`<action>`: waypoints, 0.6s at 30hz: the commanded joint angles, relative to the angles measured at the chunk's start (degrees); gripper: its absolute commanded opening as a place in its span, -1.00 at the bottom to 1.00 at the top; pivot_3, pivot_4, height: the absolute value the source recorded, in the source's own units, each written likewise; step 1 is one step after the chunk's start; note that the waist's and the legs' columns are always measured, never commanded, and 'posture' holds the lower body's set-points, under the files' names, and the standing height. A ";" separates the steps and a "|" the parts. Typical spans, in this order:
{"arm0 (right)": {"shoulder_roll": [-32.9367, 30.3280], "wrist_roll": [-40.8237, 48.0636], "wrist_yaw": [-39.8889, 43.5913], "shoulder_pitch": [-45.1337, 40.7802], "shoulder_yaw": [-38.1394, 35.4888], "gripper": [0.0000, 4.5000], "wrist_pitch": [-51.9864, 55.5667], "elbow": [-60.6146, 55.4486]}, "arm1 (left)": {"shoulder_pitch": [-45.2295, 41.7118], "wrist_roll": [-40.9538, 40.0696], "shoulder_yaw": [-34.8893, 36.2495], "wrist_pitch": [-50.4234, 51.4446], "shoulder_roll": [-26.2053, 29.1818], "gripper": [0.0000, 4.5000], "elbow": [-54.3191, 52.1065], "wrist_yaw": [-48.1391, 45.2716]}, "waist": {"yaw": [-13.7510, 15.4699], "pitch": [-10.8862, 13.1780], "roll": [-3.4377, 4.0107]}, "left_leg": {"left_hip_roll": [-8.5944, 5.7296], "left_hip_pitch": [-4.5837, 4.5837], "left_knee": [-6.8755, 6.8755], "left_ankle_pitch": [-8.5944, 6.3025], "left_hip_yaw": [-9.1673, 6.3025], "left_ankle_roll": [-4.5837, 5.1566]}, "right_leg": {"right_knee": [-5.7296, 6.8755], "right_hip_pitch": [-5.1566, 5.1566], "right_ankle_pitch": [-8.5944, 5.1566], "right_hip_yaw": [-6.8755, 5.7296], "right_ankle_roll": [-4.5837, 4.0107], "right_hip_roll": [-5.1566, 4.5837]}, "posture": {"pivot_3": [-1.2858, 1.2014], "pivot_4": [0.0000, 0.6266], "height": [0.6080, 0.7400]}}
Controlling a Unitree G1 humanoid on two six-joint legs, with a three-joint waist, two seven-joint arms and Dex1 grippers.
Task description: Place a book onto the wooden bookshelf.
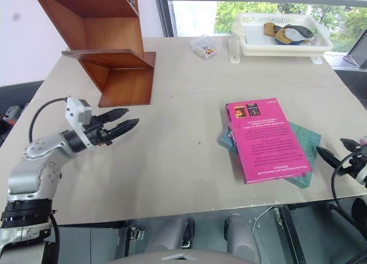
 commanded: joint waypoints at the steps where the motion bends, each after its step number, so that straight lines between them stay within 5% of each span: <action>1: -0.25 -1.96 -3.37 -2.73 0.09 1.00 -2.58 2.34 | 2.20 -8.70 3.76 4.57 2.75 0.31 -4.84 -6.79 | -0.19 0.00 0.01 | 0.00 0.00 0.00 0.00 0.00 0.00 | 0.00 0.00 -0.02 0.00 -0.04 -0.01 | 0.03 -0.52 1.00; 8: 0.20 -2.95 -4.96 -6.79 1.83 1.00 -4.17 6.47 | 4.59 -17.04 6.31 9.77 8.14 0.31 -8.57 -16.02 | -0.35 0.01 0.02 | 0.01 0.00 0.00 0.00 -0.02 0.00 | 0.02 0.01 -0.04 -0.03 -0.07 0.04 | 0.03 -0.52 1.00; 18: 4.80 -4.06 -6.86 -7.80 7.75 1.00 -2.46 5.15 | 3.52 -15.97 5.73 7.28 12.80 0.31 -7.29 -24.65 | -1.22 -0.05 -0.10 | 0.08 0.04 0.01 0.01 0.00 0.00 | 0.03 0.03 -0.04 0.01 -0.06 0.22 | 0.03 -0.52 1.00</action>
